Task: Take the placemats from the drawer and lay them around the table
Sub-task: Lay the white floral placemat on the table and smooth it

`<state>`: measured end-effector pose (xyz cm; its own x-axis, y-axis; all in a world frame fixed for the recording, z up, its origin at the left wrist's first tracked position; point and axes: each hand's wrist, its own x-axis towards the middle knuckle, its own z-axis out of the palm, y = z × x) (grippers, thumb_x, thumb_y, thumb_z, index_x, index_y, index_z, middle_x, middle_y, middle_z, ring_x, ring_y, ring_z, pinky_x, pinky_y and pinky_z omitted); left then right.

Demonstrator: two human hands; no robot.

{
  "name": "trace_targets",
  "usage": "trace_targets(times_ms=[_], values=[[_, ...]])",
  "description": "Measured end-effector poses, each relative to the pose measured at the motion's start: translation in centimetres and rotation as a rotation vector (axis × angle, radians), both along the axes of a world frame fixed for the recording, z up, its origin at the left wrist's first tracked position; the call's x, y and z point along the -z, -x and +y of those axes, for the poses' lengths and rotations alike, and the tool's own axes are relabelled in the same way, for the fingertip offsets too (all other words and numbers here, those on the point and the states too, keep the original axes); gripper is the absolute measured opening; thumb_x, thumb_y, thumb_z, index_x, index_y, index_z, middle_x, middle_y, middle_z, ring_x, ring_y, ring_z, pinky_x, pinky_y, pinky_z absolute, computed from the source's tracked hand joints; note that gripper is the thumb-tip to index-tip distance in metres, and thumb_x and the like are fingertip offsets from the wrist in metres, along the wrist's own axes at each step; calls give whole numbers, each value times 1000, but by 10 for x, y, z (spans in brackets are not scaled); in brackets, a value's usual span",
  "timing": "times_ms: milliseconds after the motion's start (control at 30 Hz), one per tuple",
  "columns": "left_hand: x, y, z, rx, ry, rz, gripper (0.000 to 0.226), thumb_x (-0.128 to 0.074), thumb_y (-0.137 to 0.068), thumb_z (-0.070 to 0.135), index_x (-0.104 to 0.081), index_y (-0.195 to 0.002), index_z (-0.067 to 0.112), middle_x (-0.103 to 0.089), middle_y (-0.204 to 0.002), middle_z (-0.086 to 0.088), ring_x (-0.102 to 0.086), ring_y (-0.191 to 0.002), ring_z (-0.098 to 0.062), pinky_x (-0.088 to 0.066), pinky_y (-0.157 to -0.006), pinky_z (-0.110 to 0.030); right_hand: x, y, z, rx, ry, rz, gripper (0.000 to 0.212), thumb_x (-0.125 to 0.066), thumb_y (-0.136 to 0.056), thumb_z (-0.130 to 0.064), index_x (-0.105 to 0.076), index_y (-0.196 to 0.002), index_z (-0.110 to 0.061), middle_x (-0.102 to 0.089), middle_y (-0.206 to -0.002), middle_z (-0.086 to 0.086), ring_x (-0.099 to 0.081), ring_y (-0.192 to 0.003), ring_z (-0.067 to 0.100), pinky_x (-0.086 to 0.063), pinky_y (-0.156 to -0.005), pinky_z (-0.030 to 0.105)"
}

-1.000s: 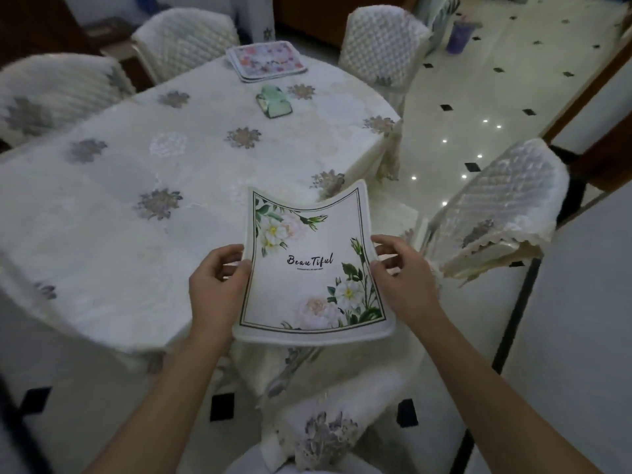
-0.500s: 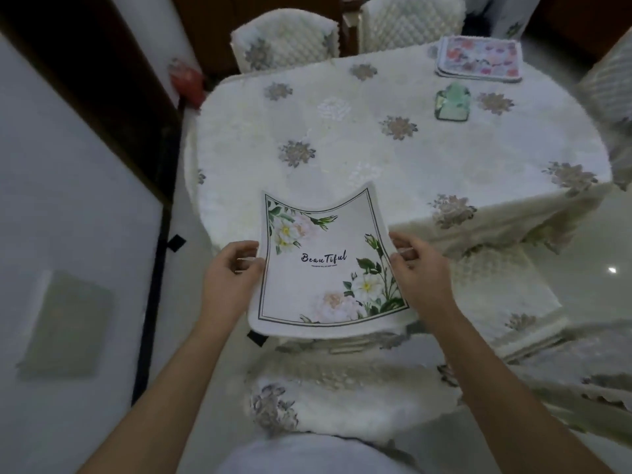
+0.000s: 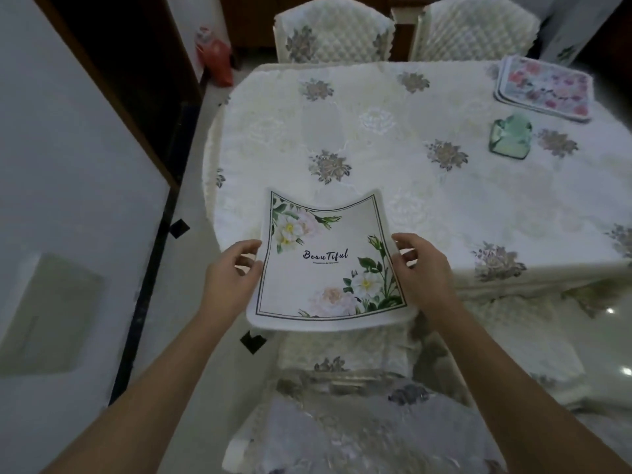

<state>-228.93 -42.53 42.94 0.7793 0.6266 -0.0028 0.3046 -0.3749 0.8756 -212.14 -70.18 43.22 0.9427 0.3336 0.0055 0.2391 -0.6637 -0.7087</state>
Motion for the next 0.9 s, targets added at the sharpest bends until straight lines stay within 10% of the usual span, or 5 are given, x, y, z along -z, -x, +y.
trace_targets(times_ms=[200,900], values=[[27,-71,26,24,10,8,32,-65,-90,3,-68,-118,18,-68,-103,9,-60,-75,4,-47,-67,-6,27,-49,21,50,79,41,31,-61,-94,-20,-61,-125,-23,-67,-106,-9,-58,-76,-7,-42,-62,10],[123,-149,45,-156,58,156,34,-68,-90,5,-63,-122,17,-64,-99,5,-60,-82,2,-41,-74,1,136,-139,34,147,-77,105,34,-58,-94,-13,-59,-126,-22,-63,-103,-8,-61,-84,0,-51,-77,23]])
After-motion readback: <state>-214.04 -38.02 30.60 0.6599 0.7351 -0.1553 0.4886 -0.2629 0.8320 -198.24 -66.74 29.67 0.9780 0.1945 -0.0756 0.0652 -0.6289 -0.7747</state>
